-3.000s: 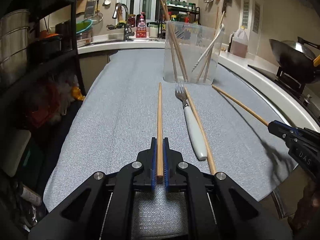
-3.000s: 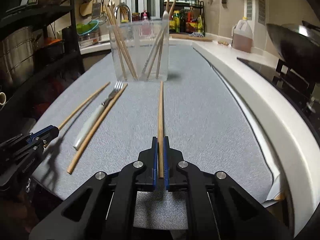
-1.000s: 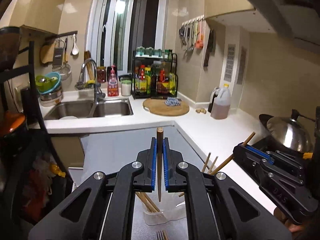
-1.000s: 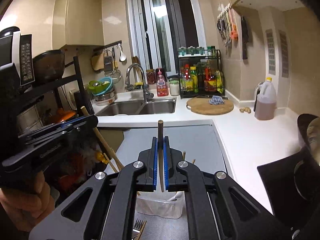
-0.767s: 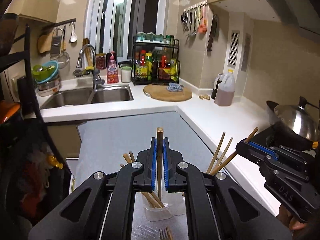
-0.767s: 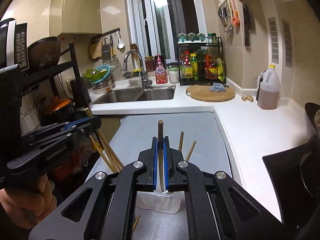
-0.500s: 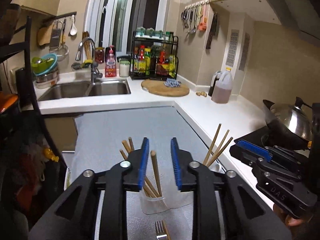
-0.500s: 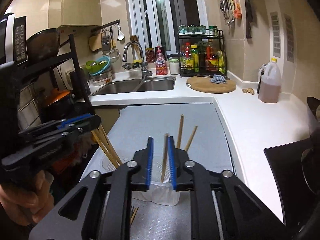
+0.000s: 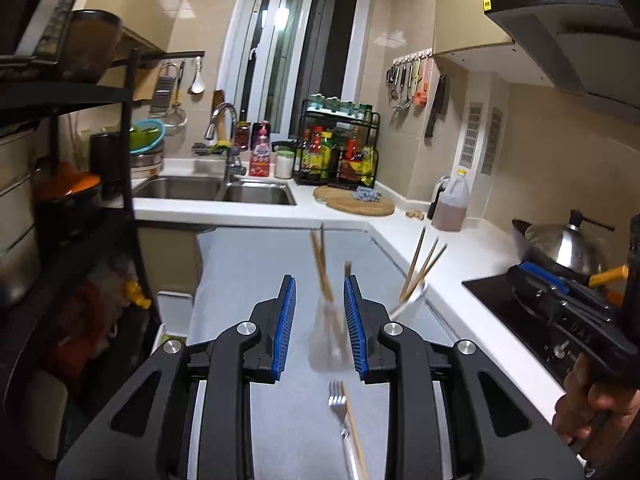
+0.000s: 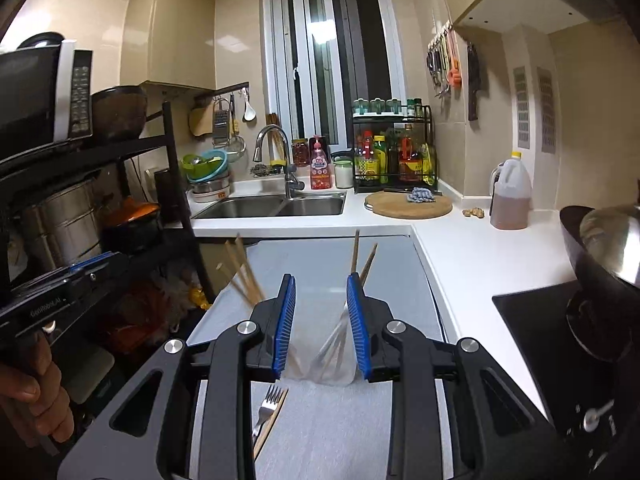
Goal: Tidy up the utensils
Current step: 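Open both tools to release the chopsticks into the container, then grasp the last chopstick with the right tool while the left tool approaches the fork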
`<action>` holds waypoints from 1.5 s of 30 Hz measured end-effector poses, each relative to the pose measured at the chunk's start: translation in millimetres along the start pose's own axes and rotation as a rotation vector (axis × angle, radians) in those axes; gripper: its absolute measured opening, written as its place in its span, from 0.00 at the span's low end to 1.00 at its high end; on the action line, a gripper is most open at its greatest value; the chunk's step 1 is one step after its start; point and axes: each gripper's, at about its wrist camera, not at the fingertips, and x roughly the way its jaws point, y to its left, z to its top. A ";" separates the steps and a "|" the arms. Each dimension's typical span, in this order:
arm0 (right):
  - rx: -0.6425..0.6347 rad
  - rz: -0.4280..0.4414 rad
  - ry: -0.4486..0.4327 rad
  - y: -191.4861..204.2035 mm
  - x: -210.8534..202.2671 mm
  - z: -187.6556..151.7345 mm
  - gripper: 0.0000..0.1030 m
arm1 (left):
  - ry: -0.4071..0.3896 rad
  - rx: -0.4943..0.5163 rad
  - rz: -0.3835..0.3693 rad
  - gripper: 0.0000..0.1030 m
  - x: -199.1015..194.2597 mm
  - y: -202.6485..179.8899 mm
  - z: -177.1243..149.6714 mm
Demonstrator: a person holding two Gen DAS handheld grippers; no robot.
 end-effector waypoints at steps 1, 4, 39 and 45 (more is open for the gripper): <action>0.007 0.003 0.011 4.1 -4.1 -14.0 0.27 | 0.003 0.000 0.008 0.25 -2.7 0.6 -6.9; 0.025 0.008 0.045 12.6 -8.5 -50.2 0.15 | 0.026 -0.018 0.030 0.24 -12.0 7.6 -41.4; -0.056 0.041 0.416 91.6 38.8 -219.5 0.17 | 0.099 -0.137 0.142 0.24 -18.2 53.0 -142.2; -0.041 0.029 0.429 87.5 38.2 -218.4 0.12 | 0.101 -0.135 0.139 0.24 -18.2 53.0 -142.2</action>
